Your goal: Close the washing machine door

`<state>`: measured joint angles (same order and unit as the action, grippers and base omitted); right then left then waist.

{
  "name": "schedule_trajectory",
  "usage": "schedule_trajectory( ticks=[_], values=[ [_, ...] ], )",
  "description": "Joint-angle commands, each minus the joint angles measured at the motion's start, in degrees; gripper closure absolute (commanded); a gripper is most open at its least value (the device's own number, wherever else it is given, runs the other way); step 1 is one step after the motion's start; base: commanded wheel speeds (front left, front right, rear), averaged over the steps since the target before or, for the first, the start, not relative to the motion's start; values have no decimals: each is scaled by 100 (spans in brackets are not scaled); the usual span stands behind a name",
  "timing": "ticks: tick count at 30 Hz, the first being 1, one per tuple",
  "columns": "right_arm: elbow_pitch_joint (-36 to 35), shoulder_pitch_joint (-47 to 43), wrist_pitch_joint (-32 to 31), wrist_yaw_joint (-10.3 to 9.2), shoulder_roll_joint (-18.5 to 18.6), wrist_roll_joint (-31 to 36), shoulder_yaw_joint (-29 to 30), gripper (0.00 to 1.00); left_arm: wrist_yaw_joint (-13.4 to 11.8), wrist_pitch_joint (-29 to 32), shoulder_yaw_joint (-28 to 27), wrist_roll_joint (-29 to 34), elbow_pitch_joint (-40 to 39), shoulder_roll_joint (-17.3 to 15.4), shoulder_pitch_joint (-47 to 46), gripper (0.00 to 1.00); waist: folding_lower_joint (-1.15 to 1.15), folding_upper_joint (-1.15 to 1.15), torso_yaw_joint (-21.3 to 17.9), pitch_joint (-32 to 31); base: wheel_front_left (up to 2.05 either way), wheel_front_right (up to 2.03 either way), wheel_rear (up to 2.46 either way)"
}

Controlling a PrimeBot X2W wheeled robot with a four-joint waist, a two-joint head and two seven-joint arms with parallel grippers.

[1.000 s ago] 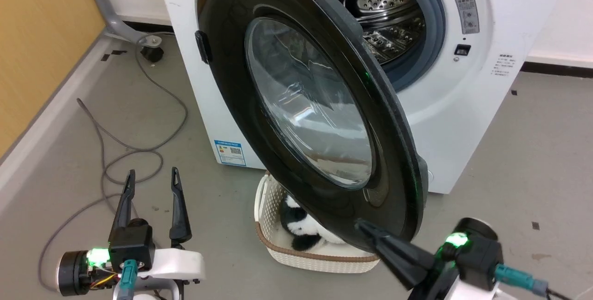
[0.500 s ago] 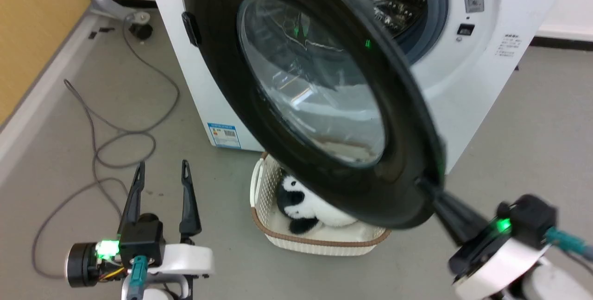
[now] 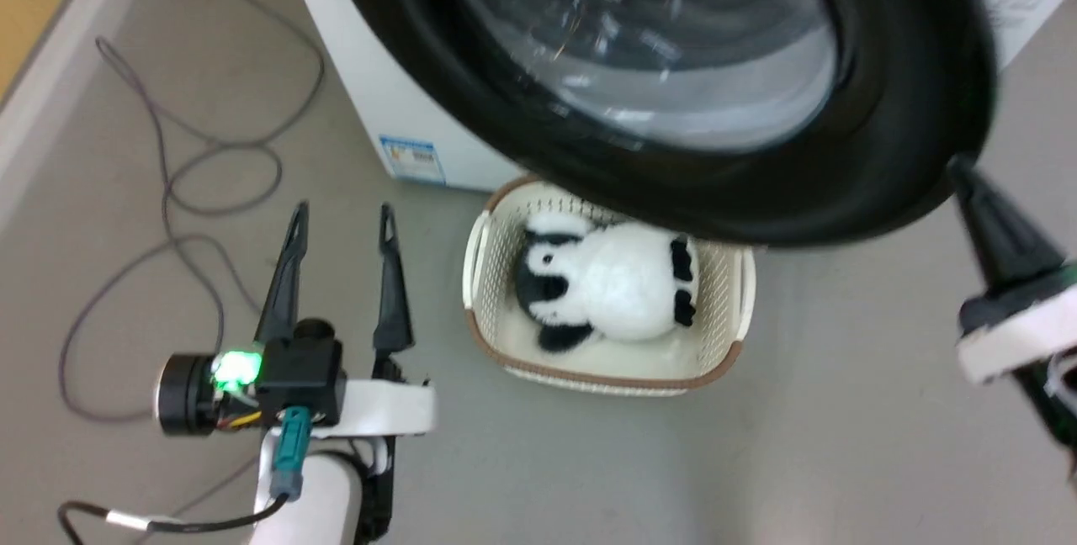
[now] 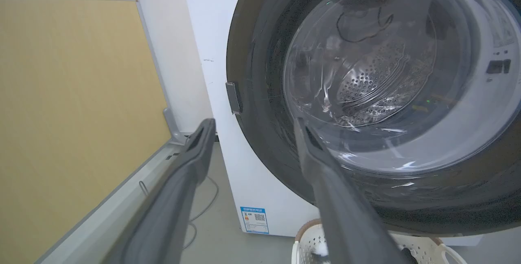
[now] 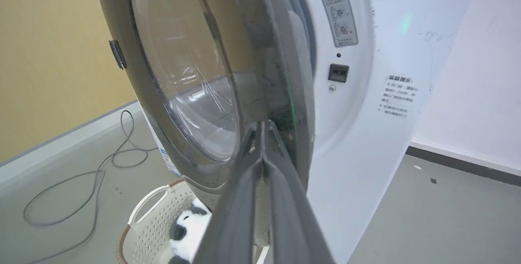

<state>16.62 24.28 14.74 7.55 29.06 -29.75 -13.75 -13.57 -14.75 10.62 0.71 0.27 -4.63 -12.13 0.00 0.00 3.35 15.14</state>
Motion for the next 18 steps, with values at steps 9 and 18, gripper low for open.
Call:
schedule_trajectory(
  ticks=[9,18],
  values=[
    [762,1300,26,-6,354,-43,-20,100,-189,-25,277,22,-136,52,-543,0,0,0,284,818,0,0,0],
    [1433,2145,26,-6,549,-153,-128,100,-322,-25,425,-19,-165,75,-681,0,0,0,368,1073,0,0,0]
  ],
)
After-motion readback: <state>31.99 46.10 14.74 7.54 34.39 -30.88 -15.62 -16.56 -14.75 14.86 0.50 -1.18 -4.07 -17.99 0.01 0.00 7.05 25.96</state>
